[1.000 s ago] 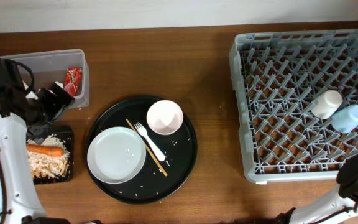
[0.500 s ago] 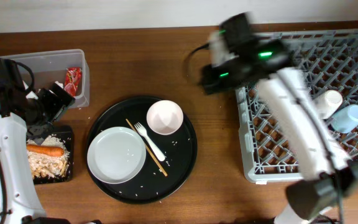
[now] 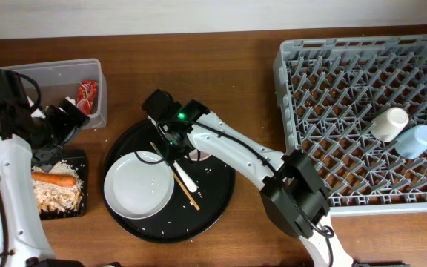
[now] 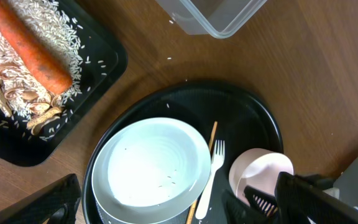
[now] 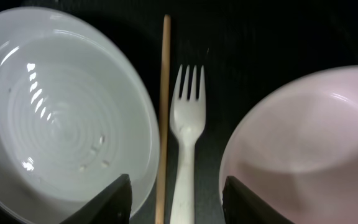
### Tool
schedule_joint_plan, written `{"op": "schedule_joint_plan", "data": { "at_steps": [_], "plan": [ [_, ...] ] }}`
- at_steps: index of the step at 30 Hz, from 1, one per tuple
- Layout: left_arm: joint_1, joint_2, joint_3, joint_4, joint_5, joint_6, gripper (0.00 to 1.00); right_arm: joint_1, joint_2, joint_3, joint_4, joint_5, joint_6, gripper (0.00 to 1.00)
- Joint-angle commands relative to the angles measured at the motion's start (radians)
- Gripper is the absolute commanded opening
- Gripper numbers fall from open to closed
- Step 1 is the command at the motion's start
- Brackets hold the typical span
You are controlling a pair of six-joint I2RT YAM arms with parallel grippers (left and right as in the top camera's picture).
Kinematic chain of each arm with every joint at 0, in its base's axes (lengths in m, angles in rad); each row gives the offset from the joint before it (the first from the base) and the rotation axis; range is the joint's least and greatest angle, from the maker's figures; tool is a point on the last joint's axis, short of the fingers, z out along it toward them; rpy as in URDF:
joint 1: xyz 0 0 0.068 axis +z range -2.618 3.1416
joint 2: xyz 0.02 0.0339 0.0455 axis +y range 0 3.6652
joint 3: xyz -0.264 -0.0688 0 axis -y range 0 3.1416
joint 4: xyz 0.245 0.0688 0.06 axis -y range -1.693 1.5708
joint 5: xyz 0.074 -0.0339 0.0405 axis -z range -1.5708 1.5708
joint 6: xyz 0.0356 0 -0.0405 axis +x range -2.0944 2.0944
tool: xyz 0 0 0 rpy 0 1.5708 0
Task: Sort waste into correct bins and load items into the dishwasher rack
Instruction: 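Grasp the pink bowl with the right gripper and carry to rack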
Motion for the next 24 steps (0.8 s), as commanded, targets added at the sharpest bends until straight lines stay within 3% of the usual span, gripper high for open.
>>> {"op": "schedule_joint_plan", "data": {
  "at_steps": [1,13,17,20,23,24],
  "plan": [
    [0.006,-0.003,0.000,-0.001,0.007,0.002,0.99,0.001,0.051,0.004,0.031,0.077,0.016,0.49],
    [0.006,-0.003,0.000,-0.001,0.007,0.002,0.99,0.000,0.109,0.002,0.102,0.211,0.101,0.37],
    [0.006,-0.003,0.000,-0.001,0.007,0.002,0.99,0.000,0.109,0.002,0.103,0.219,0.110,0.30],
    [0.006,-0.003,0.000,-0.001,0.007,0.002,0.99,0.000,0.103,0.003,0.102,0.214,0.131,0.17],
    [0.006,-0.003,0.000,-0.001,0.007,0.002,0.99,0.000,0.065,0.007,0.100,0.211,0.147,0.13],
    [0.006,-0.003,0.000,0.000,0.007,0.002,0.99,-0.002,0.048,0.024,0.087,0.211,0.162,0.08]
  ]
}}
